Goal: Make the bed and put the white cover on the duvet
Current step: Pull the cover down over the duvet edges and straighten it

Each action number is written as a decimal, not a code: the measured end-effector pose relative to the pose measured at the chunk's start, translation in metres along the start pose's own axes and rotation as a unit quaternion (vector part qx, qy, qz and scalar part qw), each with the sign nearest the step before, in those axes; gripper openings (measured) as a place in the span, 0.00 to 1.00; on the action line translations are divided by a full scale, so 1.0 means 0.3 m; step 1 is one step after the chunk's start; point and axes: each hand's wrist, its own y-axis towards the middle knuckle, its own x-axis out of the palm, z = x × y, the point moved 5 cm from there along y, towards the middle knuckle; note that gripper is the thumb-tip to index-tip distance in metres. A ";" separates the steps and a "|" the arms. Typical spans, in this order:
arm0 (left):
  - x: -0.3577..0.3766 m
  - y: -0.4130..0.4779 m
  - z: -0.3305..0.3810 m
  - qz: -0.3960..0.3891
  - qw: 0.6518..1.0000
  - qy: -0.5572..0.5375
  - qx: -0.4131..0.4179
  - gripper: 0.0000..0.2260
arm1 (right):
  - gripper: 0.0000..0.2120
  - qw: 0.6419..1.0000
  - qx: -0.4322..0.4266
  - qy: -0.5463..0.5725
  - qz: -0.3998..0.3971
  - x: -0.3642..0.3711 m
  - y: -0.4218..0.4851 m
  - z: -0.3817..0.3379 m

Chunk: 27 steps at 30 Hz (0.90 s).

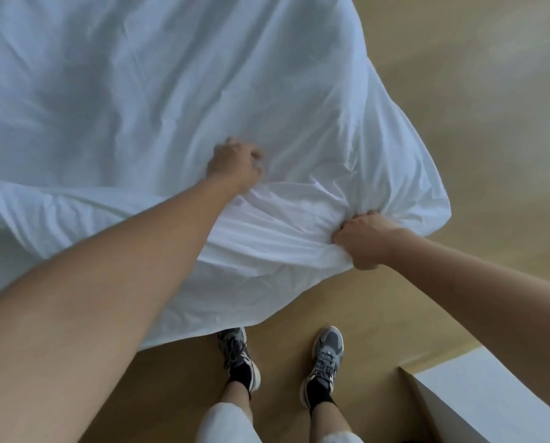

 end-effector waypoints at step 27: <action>-0.462 0.300 -0.162 0.238 0.946 0.118 0.187 0.14 | 0.10 0.777 0.225 0.197 0.553 -0.743 0.262 0.346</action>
